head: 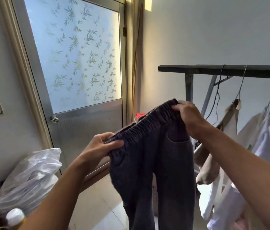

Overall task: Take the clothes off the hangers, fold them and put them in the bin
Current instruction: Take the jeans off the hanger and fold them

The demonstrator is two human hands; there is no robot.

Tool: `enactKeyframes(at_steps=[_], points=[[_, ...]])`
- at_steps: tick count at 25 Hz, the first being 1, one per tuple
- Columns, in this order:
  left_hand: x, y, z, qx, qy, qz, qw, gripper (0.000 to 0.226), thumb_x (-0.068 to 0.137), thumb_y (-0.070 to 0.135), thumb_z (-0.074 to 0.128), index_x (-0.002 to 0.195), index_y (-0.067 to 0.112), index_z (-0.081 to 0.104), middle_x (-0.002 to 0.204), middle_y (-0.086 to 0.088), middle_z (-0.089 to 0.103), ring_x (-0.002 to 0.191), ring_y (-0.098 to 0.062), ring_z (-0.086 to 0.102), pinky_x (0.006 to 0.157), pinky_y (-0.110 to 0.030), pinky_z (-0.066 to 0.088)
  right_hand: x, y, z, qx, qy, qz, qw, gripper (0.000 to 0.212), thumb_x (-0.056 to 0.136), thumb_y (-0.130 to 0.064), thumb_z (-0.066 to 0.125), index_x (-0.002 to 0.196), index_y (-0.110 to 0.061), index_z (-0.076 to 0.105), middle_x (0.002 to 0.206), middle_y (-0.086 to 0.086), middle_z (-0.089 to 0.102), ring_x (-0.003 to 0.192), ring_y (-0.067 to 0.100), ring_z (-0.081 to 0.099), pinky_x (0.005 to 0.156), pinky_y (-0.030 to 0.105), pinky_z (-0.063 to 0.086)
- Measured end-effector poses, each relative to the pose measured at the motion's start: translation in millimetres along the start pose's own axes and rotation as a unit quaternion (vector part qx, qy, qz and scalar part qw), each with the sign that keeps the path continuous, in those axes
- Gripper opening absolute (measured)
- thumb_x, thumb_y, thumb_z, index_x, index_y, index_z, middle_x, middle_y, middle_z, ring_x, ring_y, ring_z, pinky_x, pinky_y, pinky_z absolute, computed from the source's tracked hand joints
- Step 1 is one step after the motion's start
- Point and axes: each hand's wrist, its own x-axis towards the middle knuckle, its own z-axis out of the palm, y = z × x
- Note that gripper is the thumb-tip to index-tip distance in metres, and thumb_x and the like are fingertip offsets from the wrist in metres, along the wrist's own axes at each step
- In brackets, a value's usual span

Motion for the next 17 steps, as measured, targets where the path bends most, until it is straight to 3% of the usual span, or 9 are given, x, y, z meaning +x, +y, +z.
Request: enactKeyframes(at_steps=[3,5,7,10,12,15,17], points=[[10,15,1,-0.108,0.101,0.032,0.988,0.031,0.066,0.020,0.079,0.090,0.002,0.070,0.082,-0.009,0.075,0.071,-0.019,0.068,0.063,-0.026,0.057,-4,0,-13,-0.049,-0.024,-0.027,0.998,0.019,0.093,-0.015,0.051,0.078,-0.011,0.062,0.067,0.005,0.062,0.071,0.024,0.058,0.064,0.032,0.046],[14,27,4,-0.103,0.114,0.031,0.988,0.023,0.067,0.021,0.075,0.083,0.005,0.070,0.075,-0.005,0.074,0.065,-0.015,0.068,0.058,-0.024,0.057,-10,4,-22,-0.135,-0.079,-0.039,0.987,0.022,0.091,-0.032,0.063,0.084,-0.011,0.062,0.074,0.005,0.064,0.072,0.019,0.060,0.066,0.032,0.049],[17,37,4,-0.078,0.103,0.031,0.991,0.021,0.068,0.022,0.075,0.081,0.007,0.071,0.076,-0.006,0.075,0.065,-0.015,0.069,0.058,-0.024,0.057,-16,7,-29,-0.185,-0.093,-0.059,0.977,0.025,0.083,-0.030,0.074,0.091,-0.008,0.066,0.081,0.007,0.069,0.072,0.014,0.065,0.065,0.026,0.054],[17,43,3,-0.069,0.071,0.021,0.995,0.015,0.068,0.022,0.077,0.077,0.010,0.072,0.077,-0.008,0.075,0.066,-0.016,0.070,0.059,-0.025,0.057,-18,11,-36,-0.092,-0.072,-0.025,0.993,0.007,0.084,-0.016,0.072,0.080,-0.010,0.070,0.076,0.006,0.071,0.072,0.015,0.065,0.065,0.024,0.053],[22,42,8,-0.060,0.081,-0.012,0.995,0.013,0.072,0.020,0.079,0.078,0.011,0.071,0.078,-0.009,0.075,0.068,-0.019,0.069,0.062,-0.028,0.058,-16,18,-34,-0.077,-0.055,0.011,0.995,0.016,0.085,-0.016,0.071,0.069,-0.015,0.066,0.069,0.001,0.068,0.069,0.016,0.063,0.063,0.025,0.050],[33,35,24,0.024,0.191,-0.015,0.981,0.017,0.076,0.021,0.082,0.080,0.011,0.069,0.080,-0.010,0.074,0.073,-0.023,0.069,0.070,-0.034,0.059,-12,34,-18,-0.199,0.044,0.008,0.979,0.027,0.083,-0.027,0.070,0.062,-0.016,0.058,0.061,-0.002,0.061,0.063,0.018,0.057,0.061,0.030,0.045],[36,36,37,0.079,0.247,0.019,0.965,0.024,0.082,0.026,0.077,0.089,0.007,0.064,0.079,-0.007,0.069,0.068,-0.019,0.065,0.060,-0.025,0.056,-13,38,-4,-0.205,0.090,-0.005,0.975,0.027,0.085,-0.032,0.066,0.067,-0.016,0.057,0.064,-0.001,0.059,0.065,0.020,0.057,0.062,0.032,0.045]])
